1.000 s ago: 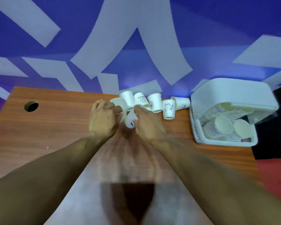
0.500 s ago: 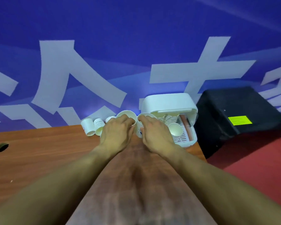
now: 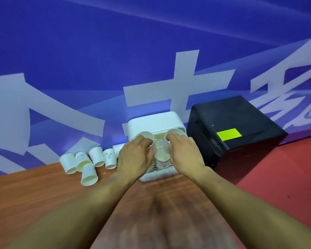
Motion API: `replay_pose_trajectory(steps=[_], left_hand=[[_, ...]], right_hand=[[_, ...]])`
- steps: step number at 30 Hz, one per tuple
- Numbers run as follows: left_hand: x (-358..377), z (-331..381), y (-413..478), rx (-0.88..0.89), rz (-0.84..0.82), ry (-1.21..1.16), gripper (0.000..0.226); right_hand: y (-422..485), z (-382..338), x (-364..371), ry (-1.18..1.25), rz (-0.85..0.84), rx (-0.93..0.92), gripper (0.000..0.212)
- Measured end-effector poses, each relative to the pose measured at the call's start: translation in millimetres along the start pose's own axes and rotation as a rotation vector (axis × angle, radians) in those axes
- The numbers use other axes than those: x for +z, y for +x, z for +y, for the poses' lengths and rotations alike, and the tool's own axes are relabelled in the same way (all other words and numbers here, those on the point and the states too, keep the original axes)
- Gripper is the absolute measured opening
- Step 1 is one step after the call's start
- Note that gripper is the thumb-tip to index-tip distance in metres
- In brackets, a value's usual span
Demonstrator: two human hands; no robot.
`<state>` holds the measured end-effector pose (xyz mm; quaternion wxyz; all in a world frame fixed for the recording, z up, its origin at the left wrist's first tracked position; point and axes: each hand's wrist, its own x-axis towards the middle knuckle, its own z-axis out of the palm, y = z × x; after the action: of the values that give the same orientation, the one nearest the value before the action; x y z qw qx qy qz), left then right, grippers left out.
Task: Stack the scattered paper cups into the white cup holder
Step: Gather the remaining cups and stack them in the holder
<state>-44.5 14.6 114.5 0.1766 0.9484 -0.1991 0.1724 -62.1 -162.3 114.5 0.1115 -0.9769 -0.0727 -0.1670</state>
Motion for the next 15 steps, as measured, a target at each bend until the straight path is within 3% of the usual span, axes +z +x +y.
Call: replay_pose_trajectory(steps=[15], left_hand=[[30, -30, -2, -0.189, -0.06, -0.089, 0.014]], right_hand=[[15, 10, 65, 0.126, -0.042, -0.026, 0.022]])
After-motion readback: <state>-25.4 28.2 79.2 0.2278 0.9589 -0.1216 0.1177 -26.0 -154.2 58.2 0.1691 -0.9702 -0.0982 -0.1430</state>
